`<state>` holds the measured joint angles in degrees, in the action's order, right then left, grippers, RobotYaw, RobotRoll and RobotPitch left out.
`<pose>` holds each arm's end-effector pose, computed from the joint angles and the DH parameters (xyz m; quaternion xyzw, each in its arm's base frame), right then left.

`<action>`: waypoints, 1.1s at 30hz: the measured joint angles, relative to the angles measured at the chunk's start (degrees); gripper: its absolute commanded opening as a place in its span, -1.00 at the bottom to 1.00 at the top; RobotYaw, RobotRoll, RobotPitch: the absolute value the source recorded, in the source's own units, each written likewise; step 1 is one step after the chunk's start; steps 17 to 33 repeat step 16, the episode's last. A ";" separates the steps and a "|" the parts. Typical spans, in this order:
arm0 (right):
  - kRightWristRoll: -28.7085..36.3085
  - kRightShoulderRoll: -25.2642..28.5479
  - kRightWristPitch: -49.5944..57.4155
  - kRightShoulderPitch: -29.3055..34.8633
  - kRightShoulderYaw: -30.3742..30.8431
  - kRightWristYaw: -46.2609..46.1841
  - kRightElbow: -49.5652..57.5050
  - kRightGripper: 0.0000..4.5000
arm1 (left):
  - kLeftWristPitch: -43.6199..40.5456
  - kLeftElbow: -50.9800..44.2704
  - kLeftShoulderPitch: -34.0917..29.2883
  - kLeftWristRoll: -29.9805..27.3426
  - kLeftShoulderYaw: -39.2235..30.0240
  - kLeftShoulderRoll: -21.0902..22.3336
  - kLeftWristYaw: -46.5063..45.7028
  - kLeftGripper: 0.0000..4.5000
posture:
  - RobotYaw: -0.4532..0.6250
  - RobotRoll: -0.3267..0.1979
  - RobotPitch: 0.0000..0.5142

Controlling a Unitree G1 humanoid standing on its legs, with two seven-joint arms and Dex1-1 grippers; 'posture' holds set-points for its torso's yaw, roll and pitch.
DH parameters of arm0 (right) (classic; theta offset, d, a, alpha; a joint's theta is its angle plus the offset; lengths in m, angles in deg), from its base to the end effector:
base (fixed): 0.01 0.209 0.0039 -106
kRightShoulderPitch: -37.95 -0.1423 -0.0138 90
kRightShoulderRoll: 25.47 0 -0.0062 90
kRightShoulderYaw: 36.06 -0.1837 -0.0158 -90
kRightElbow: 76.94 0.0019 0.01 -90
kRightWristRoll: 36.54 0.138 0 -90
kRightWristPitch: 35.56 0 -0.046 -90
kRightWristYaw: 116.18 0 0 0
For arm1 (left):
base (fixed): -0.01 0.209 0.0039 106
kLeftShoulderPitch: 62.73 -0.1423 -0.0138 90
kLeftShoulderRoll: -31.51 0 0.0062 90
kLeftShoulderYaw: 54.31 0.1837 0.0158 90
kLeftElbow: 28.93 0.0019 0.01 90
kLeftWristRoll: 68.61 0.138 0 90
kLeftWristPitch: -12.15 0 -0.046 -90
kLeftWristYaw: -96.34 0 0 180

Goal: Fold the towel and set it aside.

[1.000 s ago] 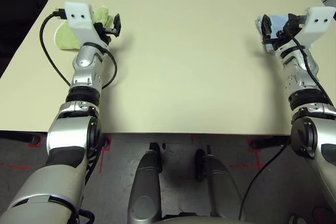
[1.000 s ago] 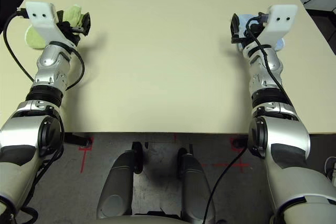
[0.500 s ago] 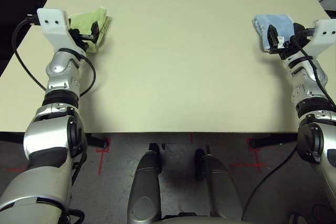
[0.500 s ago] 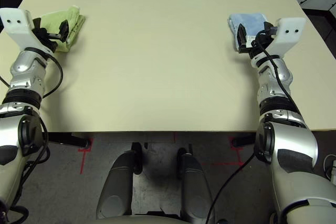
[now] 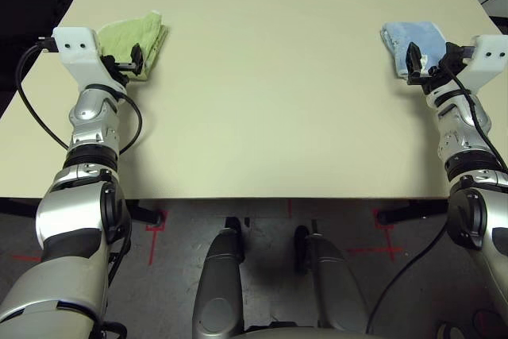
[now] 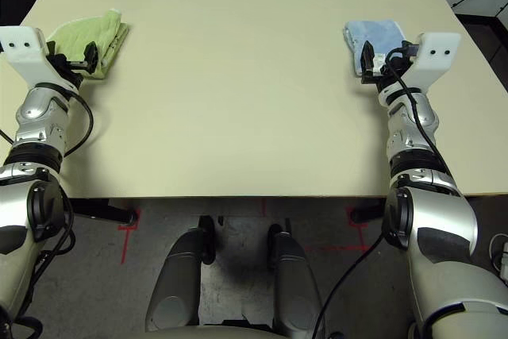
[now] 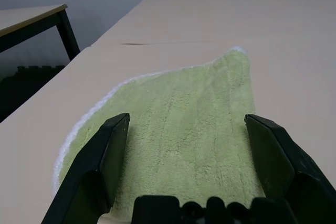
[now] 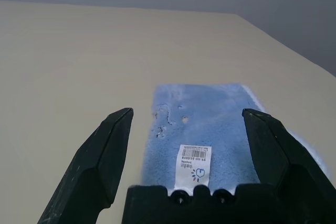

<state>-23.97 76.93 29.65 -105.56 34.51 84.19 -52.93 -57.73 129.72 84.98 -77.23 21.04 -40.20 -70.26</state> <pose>0.3310 -0.2853 0.1549 -0.0109 -0.1696 -0.0278 0.9851 0.3327 0.3021 0.1818 0.0740 -0.1341 0.0872 0.9844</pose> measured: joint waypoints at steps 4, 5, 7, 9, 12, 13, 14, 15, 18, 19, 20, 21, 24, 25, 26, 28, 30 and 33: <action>-0.02 -0.15 0.00 0.00 0.00 -0.29 0.00 1.00 | -0.27 0.00 0.04 0.02 -0.04 0.00 -1.23 0.98 | -0.18 0.25 -0.20; -0.03 -0.25 0.00 0.00 0.01 -0.45 0.00 1.00 | -0.33 0.00 0.04 0.02 -0.05 0.00 -1.30 0.98 | -0.18 0.25 -0.20; -0.04 -0.36 0.00 0.00 0.02 -0.73 0.00 1.00 | -0.35 0.00 0.04 0.02 -0.05 0.00 -1.41 0.98 | -0.18 0.25 -0.21; -0.06 -0.36 0.00 -0.01 0.02 -0.98 0.00 1.00 | -0.41 0.00 0.04 0.01 -0.06 -0.03 -1.54 0.98 | -0.18 0.25 -0.22; -0.11 -0.38 0.00 -0.01 0.03 -1.21 0.00 1.00 | -0.62 0.01 0.04 0.01 -0.06 -0.14 -1.55 0.98 | -0.18 0.25 -0.22; -0.11 -0.43 0.00 -0.01 0.03 -1.33 0.00 1.00 | -0.68 0.01 0.04 0.01 -0.06 -0.14 -1.54 0.98 | -0.17 0.25 -0.22; -0.11 -0.53 0.00 -0.02 0.03 -1.49 0.00 1.00 | -0.72 0.01 0.04 0.01 -0.06 -0.14 -1.53 0.98 | -0.17 0.25 -0.22; -0.11 -0.65 0.00 -0.02 0.03 -1.58 0.00 1.00 | -0.74 0.01 0.04 0.01 -0.06 -0.14 -1.53 0.98 | -0.17 0.25 -0.22; -0.11 -0.80 0.00 -0.02 0.03 -1.68 0.00 1.00 | -0.79 0.01 0.04 0.01 -0.05 -0.14 -1.52 0.98 | -0.17 0.25 -0.22; -0.11 -0.80 0.00 -0.02 0.03 -1.68 0.00 1.00 | -0.79 0.01 0.04 0.01 -0.05 -0.14 -1.52 0.98 | -0.17 0.25 -0.22; -0.11 -0.80 0.00 -0.02 0.03 -1.68 0.00 1.00 | -0.79 0.01 0.04 0.01 -0.05 -0.14 -1.52 0.98 | -0.17 0.25 -0.22; -0.11 -0.80 0.00 -0.02 0.03 -1.68 0.00 1.00 | -0.79 0.01 0.04 0.01 -0.05 -0.14 -1.52 0.98 | -0.17 0.25 -0.22; -0.11 -0.80 0.00 -0.02 0.03 -1.68 0.00 1.00 | -0.79 0.01 0.04 0.01 -0.05 -0.14 -1.52 0.98 | -0.17 0.25 -0.22; -0.11 -0.80 0.00 -0.02 0.03 -1.68 0.00 1.00 | -0.79 0.01 0.04 0.01 -0.05 -0.14 -1.52 0.98 | -0.17 0.25 -0.22; -0.11 -0.80 0.00 -0.02 0.03 -1.68 0.00 1.00 | -0.79 0.01 0.04 0.01 -0.05 -0.14 -1.52 0.98 | -0.17 0.25 -0.22; -0.11 -0.80 0.00 -0.02 0.03 -1.68 0.00 1.00 | -0.79 0.01 0.04 0.01 -0.05 -0.14 -1.52 0.98 | -0.17 0.25 -0.22; -0.11 -0.80 0.00 -0.02 0.03 -1.68 0.00 1.00 | -0.79 0.01 0.04 0.01 -0.05 -0.14 -1.52 0.98 | -0.17 0.25 -0.22; -0.11 -0.80 0.00 -0.02 0.03 -1.68 0.00 1.00 | -0.79 0.01 0.04 0.01 -0.05 -0.14 -1.52 0.98 | -0.17 0.25 -0.22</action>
